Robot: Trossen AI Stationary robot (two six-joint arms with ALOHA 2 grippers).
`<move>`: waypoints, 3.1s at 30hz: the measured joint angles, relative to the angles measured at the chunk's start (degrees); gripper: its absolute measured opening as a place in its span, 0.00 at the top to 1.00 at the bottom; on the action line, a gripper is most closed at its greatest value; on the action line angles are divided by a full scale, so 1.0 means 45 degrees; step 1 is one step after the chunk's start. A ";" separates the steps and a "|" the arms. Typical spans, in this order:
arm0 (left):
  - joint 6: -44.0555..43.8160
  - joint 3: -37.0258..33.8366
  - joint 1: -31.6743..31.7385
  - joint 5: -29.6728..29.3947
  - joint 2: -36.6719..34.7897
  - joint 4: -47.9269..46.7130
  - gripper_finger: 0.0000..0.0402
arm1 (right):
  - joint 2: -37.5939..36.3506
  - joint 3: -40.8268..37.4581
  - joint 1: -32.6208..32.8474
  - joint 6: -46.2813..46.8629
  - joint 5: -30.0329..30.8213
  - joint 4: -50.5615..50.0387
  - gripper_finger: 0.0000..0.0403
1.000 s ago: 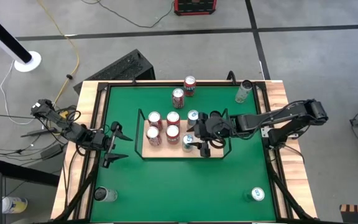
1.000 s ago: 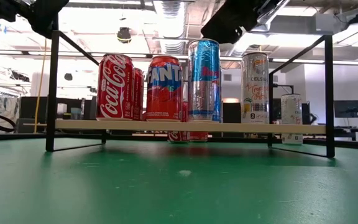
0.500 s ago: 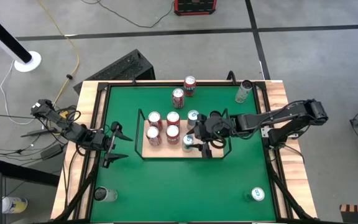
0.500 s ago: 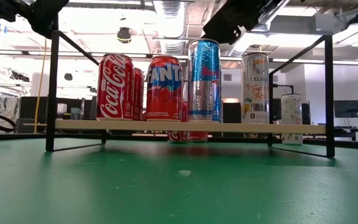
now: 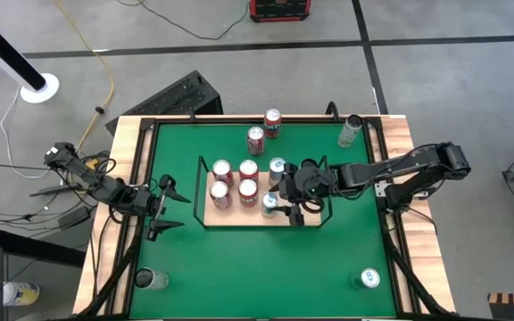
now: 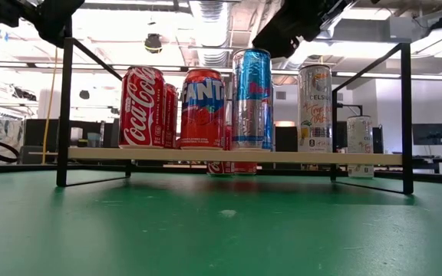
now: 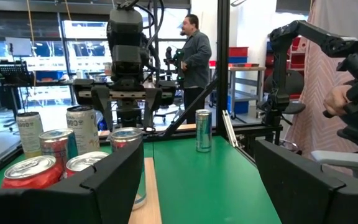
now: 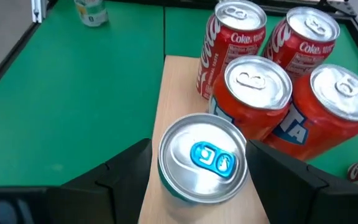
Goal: Place canned beverage on shelf
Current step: Put the left blue soda can on the shelf aligned with the other blue soda can
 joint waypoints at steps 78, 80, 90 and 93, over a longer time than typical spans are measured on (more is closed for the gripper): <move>0.0078 0.0000 0.0000 -0.0010 0.0000 -0.0317 0.27 | -0.0073 0.1462 0.0529 -0.1024 0.2012 0.0130 0.29; 0.0027 0.0000 0.0000 -0.0010 0.0005 -0.0317 0.27 | -0.0073 0.1462 0.0529 -0.0817 0.2014 0.0176 0.29; 0.0049 0.0000 -0.0002 -0.0010 0.0005 -0.0317 0.27 | -0.0073 0.1462 0.0276 0.0522 0.2037 -0.0557 0.29; 0.0039 0.0000 -0.0005 -0.0010 0.0005 -0.0317 0.27 | -0.0073 0.1462 0.0252 0.0599 0.2046 -0.0657 0.29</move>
